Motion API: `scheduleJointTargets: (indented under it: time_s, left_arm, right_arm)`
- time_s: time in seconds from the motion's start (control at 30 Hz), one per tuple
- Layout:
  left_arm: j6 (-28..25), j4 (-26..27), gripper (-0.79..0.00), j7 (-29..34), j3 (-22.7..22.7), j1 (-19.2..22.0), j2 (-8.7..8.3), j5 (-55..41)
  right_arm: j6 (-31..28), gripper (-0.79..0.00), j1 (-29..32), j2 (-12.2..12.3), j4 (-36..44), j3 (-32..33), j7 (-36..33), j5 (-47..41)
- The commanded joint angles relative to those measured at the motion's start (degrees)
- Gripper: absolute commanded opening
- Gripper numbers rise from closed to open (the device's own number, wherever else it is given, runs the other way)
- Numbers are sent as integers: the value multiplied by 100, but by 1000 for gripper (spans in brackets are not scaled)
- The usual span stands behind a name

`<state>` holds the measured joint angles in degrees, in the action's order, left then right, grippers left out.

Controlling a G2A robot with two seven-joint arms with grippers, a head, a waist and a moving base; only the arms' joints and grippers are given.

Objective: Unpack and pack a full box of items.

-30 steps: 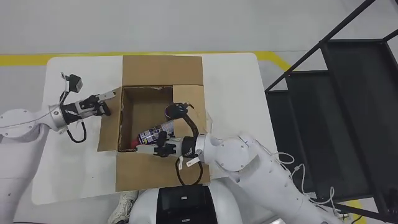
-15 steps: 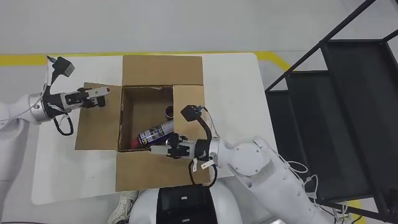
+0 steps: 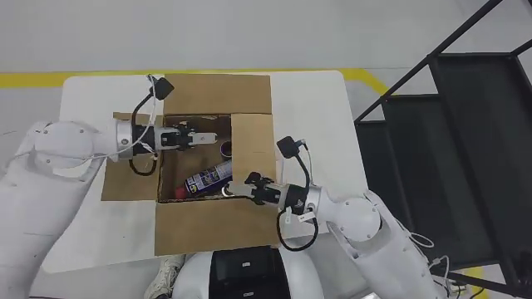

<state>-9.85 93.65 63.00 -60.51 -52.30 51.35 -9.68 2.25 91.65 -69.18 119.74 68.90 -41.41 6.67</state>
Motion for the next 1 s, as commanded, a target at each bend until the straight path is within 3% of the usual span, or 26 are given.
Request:
scheduleJointTargets:
  time_s: [0.0,0.27,0.47,0.73,0.97]
  left_arm:
    - [-14,-279,0,-196,445,171,114,87]
    - [-192,-1326,0,-443,1566,850,585,-76]
    - [-339,-2143,0,-695,2049,1285,947,-481]
    - [-675,-2713,0,-755,2154,1473,1216,-1132]
    - [-871,-2433,0,-285,1922,1451,1239,-1679]
  right_arm:
    - [-68,0,118,24,11,113,-1,-47]
    - [-147,0,307,79,-59,313,13,-284]
    - [-165,0,316,105,-50,232,-55,-232]
    - [-102,0,140,116,-158,-47,-171,-139]
    - [-19,0,-67,118,-180,-297,-254,-56]
